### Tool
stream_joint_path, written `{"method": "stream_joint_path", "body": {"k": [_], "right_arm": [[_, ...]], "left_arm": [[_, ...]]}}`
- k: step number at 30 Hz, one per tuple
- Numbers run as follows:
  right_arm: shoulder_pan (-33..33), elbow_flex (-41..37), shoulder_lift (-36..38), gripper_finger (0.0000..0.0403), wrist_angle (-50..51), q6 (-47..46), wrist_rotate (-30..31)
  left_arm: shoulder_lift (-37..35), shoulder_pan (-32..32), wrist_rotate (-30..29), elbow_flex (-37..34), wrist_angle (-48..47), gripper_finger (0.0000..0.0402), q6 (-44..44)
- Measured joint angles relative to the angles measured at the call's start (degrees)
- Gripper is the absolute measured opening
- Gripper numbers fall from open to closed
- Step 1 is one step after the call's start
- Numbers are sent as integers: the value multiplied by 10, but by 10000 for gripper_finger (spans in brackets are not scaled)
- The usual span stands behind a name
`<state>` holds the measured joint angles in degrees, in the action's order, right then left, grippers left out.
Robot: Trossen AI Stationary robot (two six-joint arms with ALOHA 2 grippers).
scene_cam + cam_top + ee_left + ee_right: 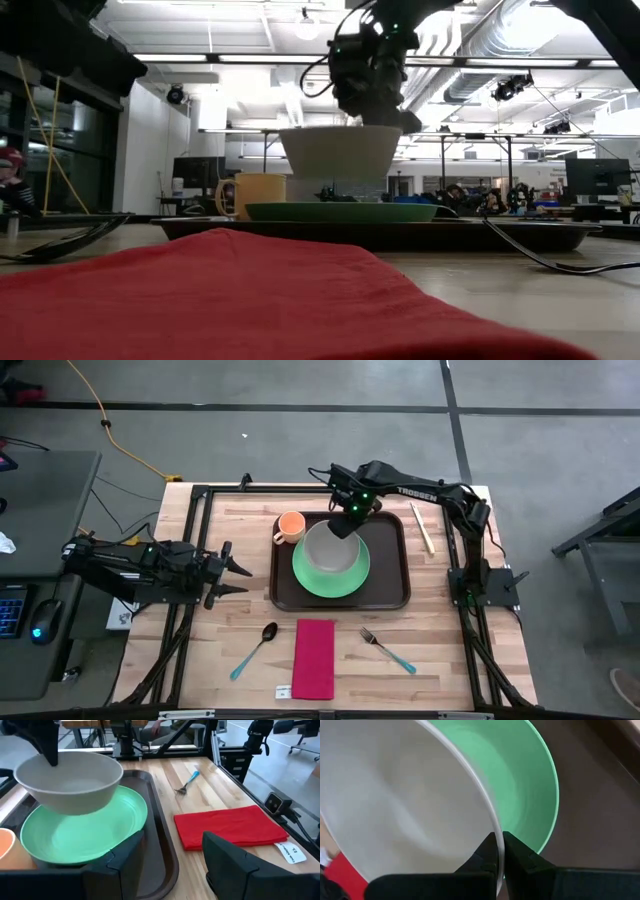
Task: Set up tray
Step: Put the gray bowl on the green plate
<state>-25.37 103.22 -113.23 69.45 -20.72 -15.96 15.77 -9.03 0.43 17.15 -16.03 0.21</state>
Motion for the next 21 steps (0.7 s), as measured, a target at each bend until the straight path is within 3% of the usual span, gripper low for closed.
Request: {"method": "stream_joint_path", "body": {"k": [12, 21], "right_arm": [[2, 0, -16, 0, -5, 13, -7], [3, 0, -16, 0, -5, 18, -7]], "left_arm": [[-4, 0, 0, 0, 4, 230, 12], [-61, 0, 0, 0, -15, 230, 24]]}}
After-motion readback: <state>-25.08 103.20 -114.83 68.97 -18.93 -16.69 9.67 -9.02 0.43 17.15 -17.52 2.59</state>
